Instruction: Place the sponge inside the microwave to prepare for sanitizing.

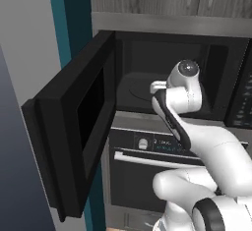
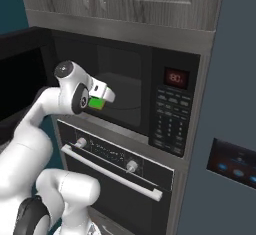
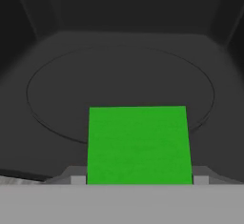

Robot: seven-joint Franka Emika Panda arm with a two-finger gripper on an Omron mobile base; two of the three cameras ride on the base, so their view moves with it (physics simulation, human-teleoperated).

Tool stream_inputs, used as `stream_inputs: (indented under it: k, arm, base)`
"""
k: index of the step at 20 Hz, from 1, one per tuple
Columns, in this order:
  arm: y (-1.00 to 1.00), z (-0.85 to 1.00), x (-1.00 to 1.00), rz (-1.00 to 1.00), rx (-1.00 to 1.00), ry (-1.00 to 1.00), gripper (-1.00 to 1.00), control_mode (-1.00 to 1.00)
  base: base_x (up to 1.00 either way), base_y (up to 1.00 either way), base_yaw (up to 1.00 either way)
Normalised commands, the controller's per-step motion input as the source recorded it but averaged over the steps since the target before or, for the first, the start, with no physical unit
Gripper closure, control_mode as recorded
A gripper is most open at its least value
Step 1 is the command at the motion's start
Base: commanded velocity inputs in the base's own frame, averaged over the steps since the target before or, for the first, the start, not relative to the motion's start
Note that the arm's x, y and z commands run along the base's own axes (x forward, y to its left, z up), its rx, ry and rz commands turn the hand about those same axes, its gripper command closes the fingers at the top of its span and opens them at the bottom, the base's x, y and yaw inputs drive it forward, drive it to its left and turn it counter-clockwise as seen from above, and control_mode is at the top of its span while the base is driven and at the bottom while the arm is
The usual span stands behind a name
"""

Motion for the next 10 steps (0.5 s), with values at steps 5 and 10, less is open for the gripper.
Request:
stream_inputs:
  k: [5,10]
  arm:
    - [-0.10,-0.29,0.65,0.00,0.00,0.02,1.00,-1.00]
    - [-0.14,-0.24,0.60,0.00,0.00,0.02,1.00,-1.00]
  base:
    - [0.00,0.00,0.00]
    - [0.00,0.00,0.00]
